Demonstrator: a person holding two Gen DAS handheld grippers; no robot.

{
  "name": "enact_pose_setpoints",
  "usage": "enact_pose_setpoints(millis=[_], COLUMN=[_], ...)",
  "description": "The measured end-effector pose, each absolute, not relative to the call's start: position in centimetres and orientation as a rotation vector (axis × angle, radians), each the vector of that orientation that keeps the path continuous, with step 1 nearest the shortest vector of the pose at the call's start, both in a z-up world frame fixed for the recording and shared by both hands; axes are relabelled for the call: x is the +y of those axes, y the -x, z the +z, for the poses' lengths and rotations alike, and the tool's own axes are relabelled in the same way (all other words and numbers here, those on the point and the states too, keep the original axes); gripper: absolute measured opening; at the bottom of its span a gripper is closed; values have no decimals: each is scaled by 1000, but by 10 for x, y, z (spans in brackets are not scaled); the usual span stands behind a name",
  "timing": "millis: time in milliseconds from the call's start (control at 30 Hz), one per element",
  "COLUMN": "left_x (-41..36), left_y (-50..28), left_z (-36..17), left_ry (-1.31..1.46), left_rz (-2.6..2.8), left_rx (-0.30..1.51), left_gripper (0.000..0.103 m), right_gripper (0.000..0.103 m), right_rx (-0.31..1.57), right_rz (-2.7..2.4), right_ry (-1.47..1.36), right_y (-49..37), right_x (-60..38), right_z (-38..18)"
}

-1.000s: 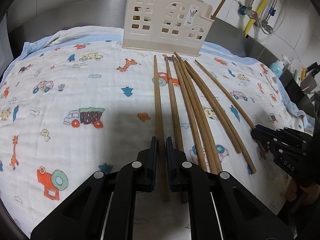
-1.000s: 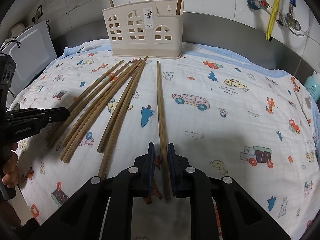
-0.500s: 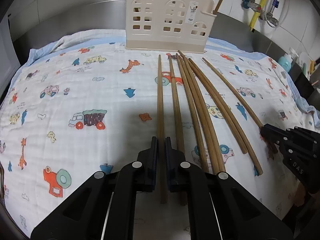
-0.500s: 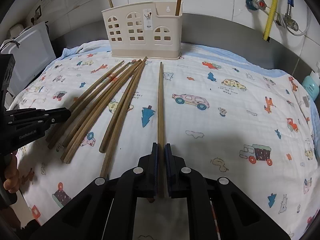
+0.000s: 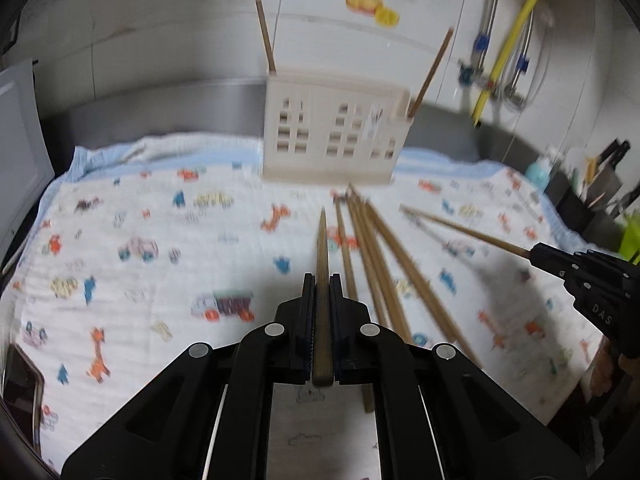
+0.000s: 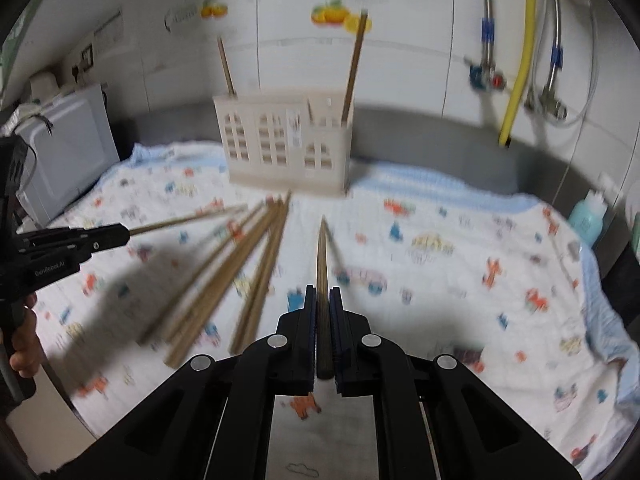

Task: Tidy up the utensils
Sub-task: 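Lift the chopstick upright with the left tool over the holder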

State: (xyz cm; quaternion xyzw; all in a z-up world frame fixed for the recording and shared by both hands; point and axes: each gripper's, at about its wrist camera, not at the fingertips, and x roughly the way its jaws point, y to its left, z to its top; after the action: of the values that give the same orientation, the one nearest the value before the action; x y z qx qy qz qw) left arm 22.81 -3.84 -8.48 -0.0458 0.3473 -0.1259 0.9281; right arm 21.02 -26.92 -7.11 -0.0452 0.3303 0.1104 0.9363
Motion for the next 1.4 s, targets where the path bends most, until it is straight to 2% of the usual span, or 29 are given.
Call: enact_pose_setpoints(millis=[400, 967, 1133, 1400], left_x=[-25, -16, -18, -21], left_y=[-235, -276, -283, -296], left_z=[-50, -7, 18, 78], left_ry=[91, 47, 30, -4], left_rz=[-339, -378, -383, -381], left_rx=[638, 594, 541, 409], left_gripper=[6, 6, 6, 6], right_gripper=[6, 6, 6, 6], right_rx=[606, 559, 633, 776], right_rz=[285, 281, 294, 277], right_ry=[113, 197, 189, 198], right_y=[-236, -312, -350, -401], right_x=[-248, -239, -231, -220], right_z=[-10, 114, 114, 84])
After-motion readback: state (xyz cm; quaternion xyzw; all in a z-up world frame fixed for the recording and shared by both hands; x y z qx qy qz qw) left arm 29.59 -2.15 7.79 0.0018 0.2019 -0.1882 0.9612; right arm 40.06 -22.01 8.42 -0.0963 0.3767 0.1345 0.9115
